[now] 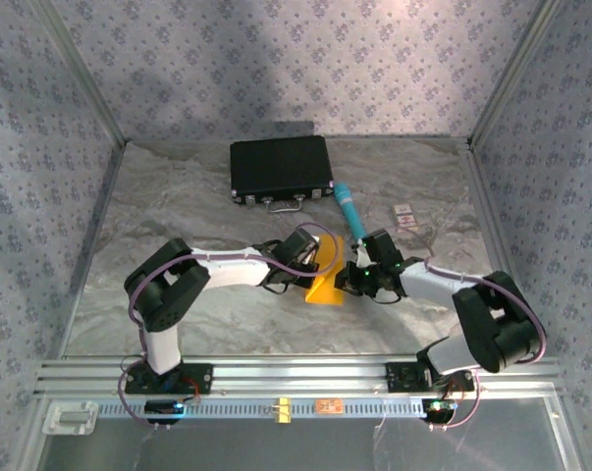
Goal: Fold a paper plane with a square sheet of paper (pick it up from the middle)
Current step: Fold the triangle a second time at the center of the table.
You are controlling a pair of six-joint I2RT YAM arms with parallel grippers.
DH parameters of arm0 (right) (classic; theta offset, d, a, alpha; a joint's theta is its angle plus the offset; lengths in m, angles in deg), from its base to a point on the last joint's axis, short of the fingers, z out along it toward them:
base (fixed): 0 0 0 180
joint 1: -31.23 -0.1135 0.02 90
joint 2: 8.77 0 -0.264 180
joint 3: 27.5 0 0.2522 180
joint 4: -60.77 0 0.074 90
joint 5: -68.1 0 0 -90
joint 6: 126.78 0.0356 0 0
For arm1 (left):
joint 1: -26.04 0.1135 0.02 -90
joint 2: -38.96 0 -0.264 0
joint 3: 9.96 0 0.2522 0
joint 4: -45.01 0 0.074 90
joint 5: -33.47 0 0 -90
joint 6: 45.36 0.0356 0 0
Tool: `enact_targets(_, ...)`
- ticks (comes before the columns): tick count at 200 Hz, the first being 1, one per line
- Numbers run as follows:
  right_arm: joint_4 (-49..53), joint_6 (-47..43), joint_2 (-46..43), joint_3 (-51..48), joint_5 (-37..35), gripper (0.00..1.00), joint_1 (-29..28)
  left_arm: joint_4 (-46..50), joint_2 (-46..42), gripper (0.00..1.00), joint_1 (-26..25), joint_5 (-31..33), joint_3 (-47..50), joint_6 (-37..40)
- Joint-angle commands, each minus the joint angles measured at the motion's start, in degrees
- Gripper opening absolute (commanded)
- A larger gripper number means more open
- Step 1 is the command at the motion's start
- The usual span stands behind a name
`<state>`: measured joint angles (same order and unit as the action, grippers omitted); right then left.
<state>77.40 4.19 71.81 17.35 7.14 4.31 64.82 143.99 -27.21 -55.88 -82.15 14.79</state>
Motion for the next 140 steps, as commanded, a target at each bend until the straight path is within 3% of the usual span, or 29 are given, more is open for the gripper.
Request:
enact_targets(1,1.92,0.11,-2.07,0.26,0.98,0.09,-0.47,3.35,-0.19,0.01,-1.12,-0.21,-1.23,-3.37)
enact_targets(53,0.92,2.58,-2.24,-1.38,0.13,0.08,-1.41,5.93,-1.14,0.01,-3.07,1.9,-2.11,-7.98)
enact_targets(140,2.82,1.68,1.99,-2.86,-3.67,0.02,-0.08,4.92,-3.05,0.02,-3.19,1.3,-2.3,-5.7)
